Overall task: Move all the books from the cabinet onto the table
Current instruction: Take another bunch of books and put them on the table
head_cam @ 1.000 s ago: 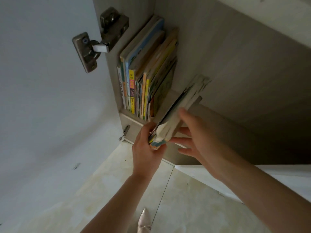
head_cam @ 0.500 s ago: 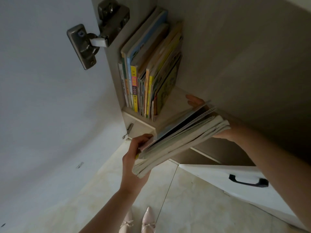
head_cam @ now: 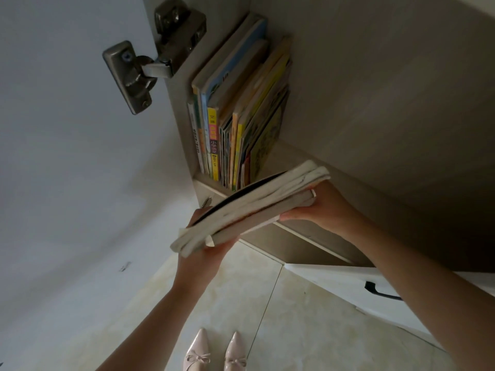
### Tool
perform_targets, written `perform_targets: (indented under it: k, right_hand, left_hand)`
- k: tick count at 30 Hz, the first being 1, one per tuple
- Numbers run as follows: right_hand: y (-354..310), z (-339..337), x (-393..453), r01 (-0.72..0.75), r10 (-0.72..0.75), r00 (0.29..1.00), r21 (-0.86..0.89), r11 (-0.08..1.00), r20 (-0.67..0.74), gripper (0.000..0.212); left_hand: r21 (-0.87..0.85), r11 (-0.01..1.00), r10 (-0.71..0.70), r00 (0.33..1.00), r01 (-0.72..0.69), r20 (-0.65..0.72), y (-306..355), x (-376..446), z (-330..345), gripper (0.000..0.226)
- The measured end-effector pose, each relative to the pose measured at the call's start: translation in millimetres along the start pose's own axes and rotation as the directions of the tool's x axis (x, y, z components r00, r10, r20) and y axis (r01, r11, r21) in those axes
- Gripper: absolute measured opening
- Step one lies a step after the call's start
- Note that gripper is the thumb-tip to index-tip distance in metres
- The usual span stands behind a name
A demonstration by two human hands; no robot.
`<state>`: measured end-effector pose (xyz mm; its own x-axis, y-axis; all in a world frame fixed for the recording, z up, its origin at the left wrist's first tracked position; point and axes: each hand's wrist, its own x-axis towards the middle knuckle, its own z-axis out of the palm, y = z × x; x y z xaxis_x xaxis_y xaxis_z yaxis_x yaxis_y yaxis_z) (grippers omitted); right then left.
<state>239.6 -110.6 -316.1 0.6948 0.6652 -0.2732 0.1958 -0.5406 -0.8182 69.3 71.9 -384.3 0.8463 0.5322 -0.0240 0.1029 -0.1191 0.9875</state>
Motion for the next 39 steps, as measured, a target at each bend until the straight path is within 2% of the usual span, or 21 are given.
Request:
perform_targets:
  k: [2,5,10,14,18,20,22,24,28,33,39]
  right_hand:
    - [4.4,4.4,-3.9,0.050,-0.050,0.997,0.005,0.999,-0.056,0.073]
    - [2.6,8.0,-11.0,0.042,-0.041,0.991,0.008,0.999,-0.130,0.068]
    - [-21.9,11.2,-31.4,0.077,-0.077,0.991,-0.001,0.997,-0.108,0.058]
    - [-54.4,9.3,-59.2,-0.034,0.041,0.992,0.059,0.998,-0.122,0.064]
    - [-88.2,10.2,-98.0,-0.207,0.228,0.966,0.162,0.965,-0.123,0.042]
    - [-113.0,14.1,-121.0,-0.275,0.304,0.940,0.186,0.943,-0.153,0.038]
    - [-141.7,21.2,-143.8,-0.332,0.378,0.910,0.246,0.911,-0.169,0.042]
    - [-163.4,28.1,-165.3,-0.374,0.436,0.885,0.308,0.875,-0.163,0.045]
    - [-205.1,37.7,-204.2,-0.397,0.463,0.882,0.395,0.828,-0.084,0.044]
    - [-238.7,48.0,-241.6,-0.401,0.422,0.904,0.488,0.775,0.073,0.030]
    - [-264.4,50.4,-262.1,-0.360,0.322,0.933,0.399,0.843,0.161,0.022]
  left_hand:
    - [0.026,0.999,-0.029,0.999,0.028,0.019,-2.8,6.7,-3.8,0.050]
    - [0.025,0.997,-0.079,0.997,0.079,0.017,-4.5,10.3,-7.9,0.057]
    - [-0.040,0.994,-0.103,0.992,0.106,0.073,11.7,0.6,-16.4,0.056]
    - [-0.136,0.963,-0.211,0.966,0.231,0.150,42.0,-16.6,-32.3,0.051]
    - [-0.180,0.886,-0.375,0.889,0.427,0.262,86.3,-40.7,-52.7,0.054]
    - [-0.227,0.828,-0.449,0.849,0.512,0.278,113.9,-58.7,-62.9,0.062]
    - [-0.283,0.773,-0.520,0.823,0.568,0.231,144.3,-82.6,-75.9,0.068]
    - [-0.292,0.758,-0.560,0.812,0.583,0.168,168.6,-106.0,-87.0,0.067]
    - [-0.238,0.808,-0.537,0.840,0.538,0.075,210.2,-148.9,-115.0,0.056]
    - [-0.097,0.825,-0.565,0.816,0.557,-0.119,250.4,-191.6,-143.7,0.052]
    - [-0.180,0.813,-0.582,0.761,0.554,-0.288,288.8,-241.6,-153.1,0.058]
